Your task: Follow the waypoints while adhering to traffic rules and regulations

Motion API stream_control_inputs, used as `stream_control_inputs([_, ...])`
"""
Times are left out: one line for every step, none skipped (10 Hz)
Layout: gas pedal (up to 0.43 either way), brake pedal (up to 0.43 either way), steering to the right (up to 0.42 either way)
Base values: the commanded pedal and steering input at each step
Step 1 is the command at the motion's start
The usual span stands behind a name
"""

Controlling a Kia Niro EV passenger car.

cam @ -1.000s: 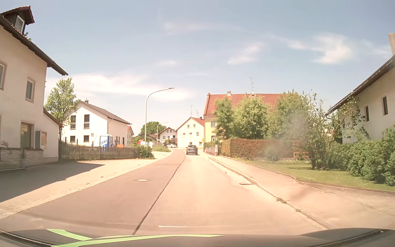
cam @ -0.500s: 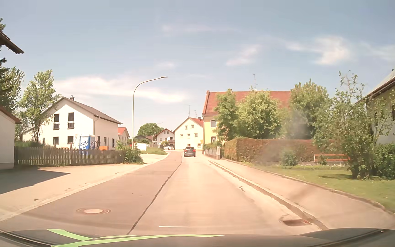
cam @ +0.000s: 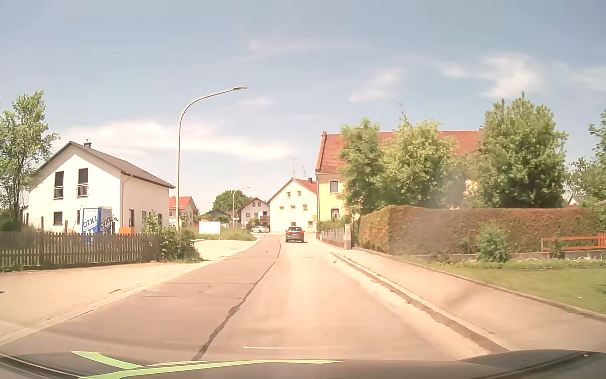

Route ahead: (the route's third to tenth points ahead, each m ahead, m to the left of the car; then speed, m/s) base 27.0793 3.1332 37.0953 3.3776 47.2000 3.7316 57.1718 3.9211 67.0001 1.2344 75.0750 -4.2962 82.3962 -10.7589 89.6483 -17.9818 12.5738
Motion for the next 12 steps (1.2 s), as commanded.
stream_control_inputs([0.22,0.0,-0.016])
stream_control_inputs([0.209,0.0,-0.018])
stream_control_inputs([0.209,0.0,-0.015])
stream_control_inputs([0.209,0.0,-0.011])
stream_control_inputs([0.209,0.0,-0.011])
stream_control_inputs([0.209,0.0,-0.011])
stream_control_inputs([0.209,0.0,-0.009])
stream_control_inputs([0.209,0.0,-0.008])
stream_control_inputs([0.197,0.0,-0.007])
stream_control_inputs([0.189,0.0,-0.007])
stream_control_inputs([0.169,0.0,-0.007])
stream_control_inputs([0.15,0.0,-0.006])
